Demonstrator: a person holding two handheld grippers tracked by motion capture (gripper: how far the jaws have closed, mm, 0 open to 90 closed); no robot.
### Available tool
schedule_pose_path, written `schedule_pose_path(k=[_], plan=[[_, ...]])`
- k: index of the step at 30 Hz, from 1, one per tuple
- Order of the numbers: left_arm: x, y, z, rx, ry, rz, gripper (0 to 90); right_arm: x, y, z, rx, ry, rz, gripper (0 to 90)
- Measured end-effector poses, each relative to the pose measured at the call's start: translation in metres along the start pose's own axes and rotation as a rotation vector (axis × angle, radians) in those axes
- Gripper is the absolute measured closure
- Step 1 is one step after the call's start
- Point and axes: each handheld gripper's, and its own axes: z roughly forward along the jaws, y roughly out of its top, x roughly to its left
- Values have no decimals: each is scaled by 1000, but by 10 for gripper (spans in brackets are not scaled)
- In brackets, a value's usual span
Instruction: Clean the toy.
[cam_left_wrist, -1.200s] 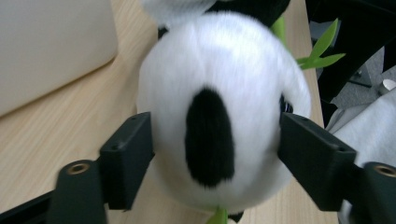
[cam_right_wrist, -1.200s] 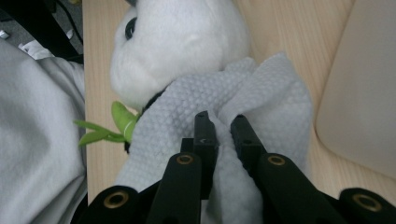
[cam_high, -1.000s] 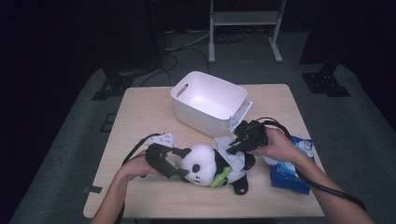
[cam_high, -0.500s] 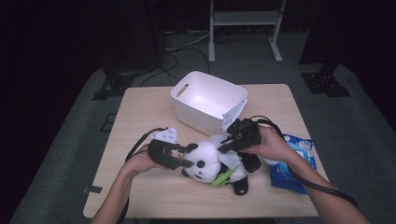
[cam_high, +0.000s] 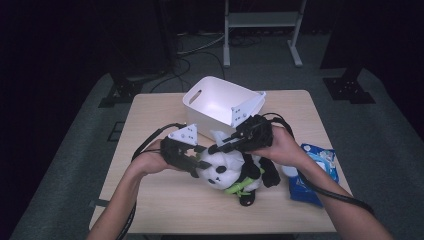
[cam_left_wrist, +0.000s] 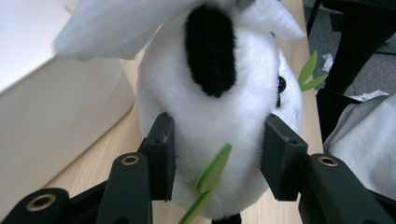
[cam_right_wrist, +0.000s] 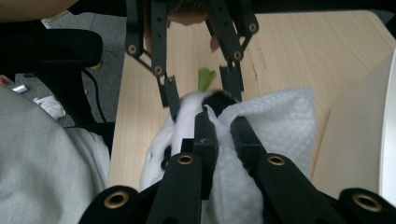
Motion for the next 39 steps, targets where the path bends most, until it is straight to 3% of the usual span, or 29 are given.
schedule_pose_path(k=[4, 9, 14, 21, 24, 25, 28, 31, 36, 37, 39], plan=[[-1, 2, 10, 9, -2, -4, 491, -2, -10, 5, 59, 1, 13, 828], [2, 2, 14, -24, -11, -14, 485, -5, -22, 1, 69, 10, 45, 830], [1, 9, 19, -20, -14, -19, 482, -5, -23, -3, 83, -2, 44, 830], [-2, 18, 28, -27, -26, -9, 487, -1, -12, -18, 4, -17, 15, 829], [-3, 25, 30, -30, -32, 8, 491, 0, -6, -15, 9, -17, -4, 828], [-4, 27, 30, -32, -34, 11, 491, 1, -4, -13, 13, -16, -9, 828], [-5, 31, 30, -36, -38, 24, 491, 0, -8, -4, 113, -43, -1, 828], [-6, 34, 33, -49, -42, 30, 487, -2, -14, -6, 98, -18, 25, 828], [-8, 38, 35, -87, -46, 22, 342, -3, -22, -17, 95, -24, 36, 827], [-8, 39, 36, -84, -35, 15, 264, -2, -25, -20, 94, -29, 41, 828], [-8, 37, 39, -59, -26, -6, 194, -2, -28, -25, 92, -42, 48, 827]])
